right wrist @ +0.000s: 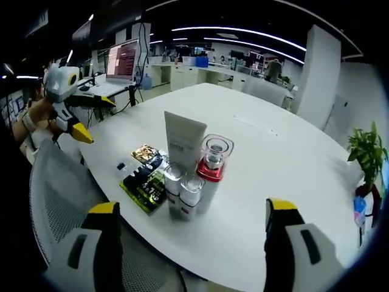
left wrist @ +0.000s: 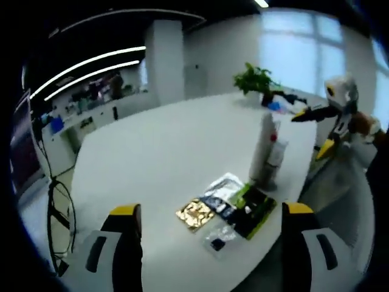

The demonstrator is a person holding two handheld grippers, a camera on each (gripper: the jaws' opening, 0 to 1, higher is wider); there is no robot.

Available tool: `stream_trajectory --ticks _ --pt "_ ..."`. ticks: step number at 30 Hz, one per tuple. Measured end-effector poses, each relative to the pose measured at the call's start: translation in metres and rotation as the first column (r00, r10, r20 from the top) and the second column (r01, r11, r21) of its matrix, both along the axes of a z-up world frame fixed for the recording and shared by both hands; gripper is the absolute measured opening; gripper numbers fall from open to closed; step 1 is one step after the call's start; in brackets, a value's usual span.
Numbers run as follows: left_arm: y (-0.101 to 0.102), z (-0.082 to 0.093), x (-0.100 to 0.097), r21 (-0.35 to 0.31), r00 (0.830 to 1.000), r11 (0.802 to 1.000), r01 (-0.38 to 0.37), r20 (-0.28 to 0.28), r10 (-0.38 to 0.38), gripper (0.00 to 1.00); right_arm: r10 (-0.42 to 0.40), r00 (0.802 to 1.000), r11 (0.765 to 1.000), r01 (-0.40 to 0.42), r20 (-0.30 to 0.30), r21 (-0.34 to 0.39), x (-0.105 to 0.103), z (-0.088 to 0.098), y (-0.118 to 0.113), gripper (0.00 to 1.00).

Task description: Arrange the skincare products in the storage area until every visible bottle or jar stands upright without overlapping.

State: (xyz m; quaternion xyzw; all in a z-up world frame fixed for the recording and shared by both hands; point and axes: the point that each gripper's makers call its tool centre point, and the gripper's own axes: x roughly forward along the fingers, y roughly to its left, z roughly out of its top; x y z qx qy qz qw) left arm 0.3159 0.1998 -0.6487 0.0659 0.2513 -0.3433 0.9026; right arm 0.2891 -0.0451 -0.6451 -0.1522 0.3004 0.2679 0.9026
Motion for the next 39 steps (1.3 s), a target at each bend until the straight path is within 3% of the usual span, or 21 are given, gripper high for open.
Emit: stream_trajectory --ticks 7,16,19,24,28,39 --pt "0.014 -0.001 -0.001 -0.006 0.997 0.997 -0.078 0.011 0.078 0.95 0.012 1.0 1.0 -0.012 -0.012 0.008 0.0 0.0 0.0 0.99" --pt "0.022 -0.001 0.0 -0.029 0.992 0.992 -0.124 0.005 0.124 0.93 0.0 1.0 1.0 0.0 -0.014 0.022 0.004 -0.002 -0.006 0.99" --pt "0.019 0.003 0.0 -0.069 0.992 0.99 -0.125 0.002 0.125 0.91 0.001 1.0 1.0 -0.001 -0.009 0.02 0.005 -0.001 -0.007 0.99" --pt "0.02 0.004 0.001 -0.049 0.991 0.99 -0.131 0.014 0.132 0.93 0.001 1.0 1.0 0.0 -0.01 0.031 0.008 0.001 -0.006 0.99" --pt "0.017 0.008 0.0 -0.093 0.99 0.986 -0.137 0.021 0.14 0.93 0.012 1.0 1.0 -0.012 -0.012 0.01 0.01 0.002 -0.005 0.99" --pt "0.014 0.013 0.003 -0.134 0.99 0.982 -0.131 0.03 0.136 0.92 0.0 1.0 1.0 0.0 -0.014 0.004 0.01 0.005 0.0 0.99"
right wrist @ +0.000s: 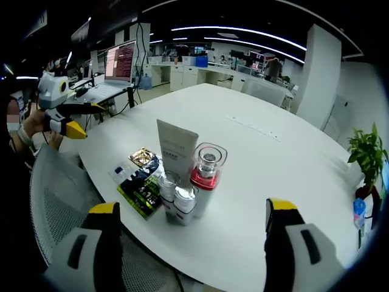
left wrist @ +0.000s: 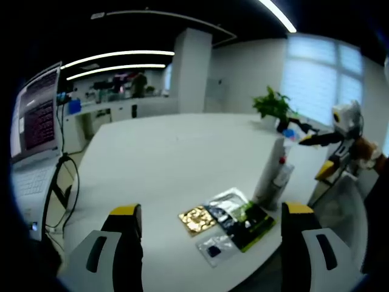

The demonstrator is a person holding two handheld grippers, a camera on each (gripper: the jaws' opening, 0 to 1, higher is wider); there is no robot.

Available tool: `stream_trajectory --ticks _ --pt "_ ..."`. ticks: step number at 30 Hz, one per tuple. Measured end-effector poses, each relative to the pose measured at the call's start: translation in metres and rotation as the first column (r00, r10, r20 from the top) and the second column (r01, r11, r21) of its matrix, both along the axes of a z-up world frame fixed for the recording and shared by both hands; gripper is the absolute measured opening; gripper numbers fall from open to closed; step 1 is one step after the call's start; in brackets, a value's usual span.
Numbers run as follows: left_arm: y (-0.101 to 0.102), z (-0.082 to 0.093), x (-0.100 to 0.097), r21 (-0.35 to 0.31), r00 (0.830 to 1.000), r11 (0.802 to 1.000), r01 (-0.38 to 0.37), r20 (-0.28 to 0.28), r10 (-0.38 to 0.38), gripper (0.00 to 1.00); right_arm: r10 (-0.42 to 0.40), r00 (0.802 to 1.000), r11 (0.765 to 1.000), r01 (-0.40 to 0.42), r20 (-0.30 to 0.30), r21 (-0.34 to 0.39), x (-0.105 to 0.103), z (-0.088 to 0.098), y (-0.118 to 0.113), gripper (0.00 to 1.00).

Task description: Arrange the skincare products in the storage area until every visible bottle or jar stands upright without overlapping.

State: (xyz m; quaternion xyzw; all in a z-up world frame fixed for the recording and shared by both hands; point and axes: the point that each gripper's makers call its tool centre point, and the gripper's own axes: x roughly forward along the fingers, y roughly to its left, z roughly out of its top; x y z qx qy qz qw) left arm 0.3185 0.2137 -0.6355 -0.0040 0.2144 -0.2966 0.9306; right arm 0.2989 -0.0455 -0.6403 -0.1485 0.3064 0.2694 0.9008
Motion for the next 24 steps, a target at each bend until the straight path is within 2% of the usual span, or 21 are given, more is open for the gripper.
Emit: stream_trajectory --ticks 6,10,19,24 --pt "-0.004 0.002 0.0 -0.012 1.0 1.0 0.019 0.006 -0.019 0.92 -0.008 1.0 1.0 0.008 0.015 0.005 -0.003 0.004 0.002 0.99" --pt "-0.009 0.005 -0.001 -0.07 1.0 0.997 0.026 -0.003 -0.027 0.93 -0.03 0.999 0.999 0.029 0.014 0.015 -0.005 0.002 -0.002 1.0" --pt "-0.012 0.001 -0.004 -0.041 0.999 0.998 0.039 -0.014 -0.04 0.92 -0.033 0.999 0.999 0.033 -0.005 0.029 -0.007 0.0 -0.003 1.0" --pt "-0.012 -0.004 -0.006 -0.023 0.999 0.999 0.041 -0.031 -0.042 0.93 -0.032 0.999 0.997 0.033 -0.013 0.063 -0.006 0.001 0.001 1.0"
